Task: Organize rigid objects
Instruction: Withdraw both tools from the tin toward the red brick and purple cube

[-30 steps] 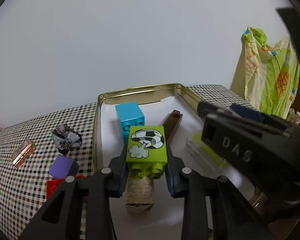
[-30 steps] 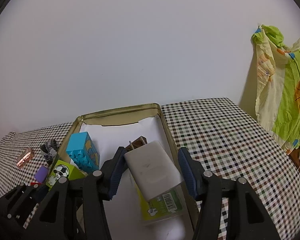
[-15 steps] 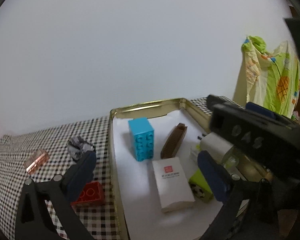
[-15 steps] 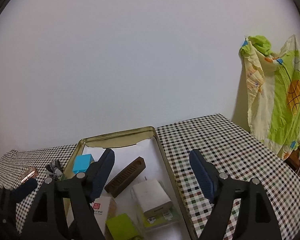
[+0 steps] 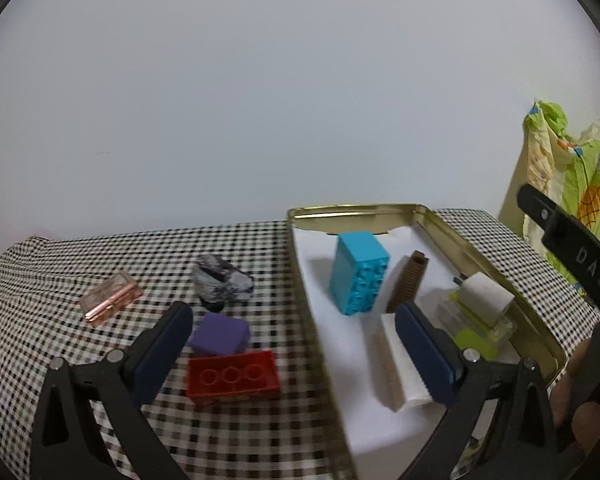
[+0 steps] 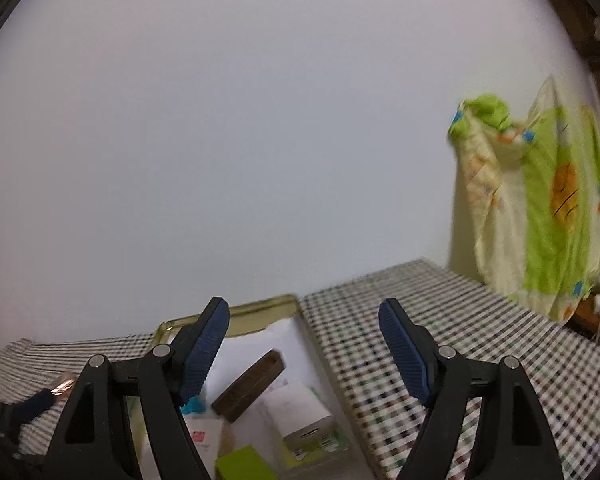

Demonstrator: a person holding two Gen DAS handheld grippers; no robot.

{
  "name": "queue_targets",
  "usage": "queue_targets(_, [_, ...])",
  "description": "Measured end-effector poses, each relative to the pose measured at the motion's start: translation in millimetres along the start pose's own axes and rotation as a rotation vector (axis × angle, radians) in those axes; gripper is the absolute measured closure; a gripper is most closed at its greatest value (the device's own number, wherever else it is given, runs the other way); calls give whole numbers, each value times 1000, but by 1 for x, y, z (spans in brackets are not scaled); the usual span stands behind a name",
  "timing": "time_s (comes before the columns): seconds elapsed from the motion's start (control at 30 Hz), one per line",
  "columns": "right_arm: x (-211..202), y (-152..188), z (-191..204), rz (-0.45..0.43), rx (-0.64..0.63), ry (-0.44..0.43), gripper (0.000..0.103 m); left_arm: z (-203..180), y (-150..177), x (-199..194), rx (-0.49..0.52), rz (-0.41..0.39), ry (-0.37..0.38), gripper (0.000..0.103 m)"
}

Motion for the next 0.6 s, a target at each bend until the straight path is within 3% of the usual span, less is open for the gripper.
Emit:
queue_targets(0.17, [-6,-1,2,-43,-81,81,24,24,-3,-2,28,-62,-63,1])
queue_targets(0.3, [-13,-1,10,-49,-128,99,24,57,-5,0,3,-85,-92,1])
queue_targets(0.47, [-24,2,6,-49,-93,131,24,101,-1,10,-28,-80,-156,1])
queue_targets(0.6, [-29,8,6,-24,-56,144,24,120,3,13,-34,-72,-164,1])
Point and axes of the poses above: each gripper's, at about its wrist camera, not at the fingertips, and x roughly the way its jaws point, z to its left, y to its underside, the point moved 10 cm from there along x, roughly the way its jaws point, and after that the axes turned 10 degrees about -y, right-handed, at the moved point
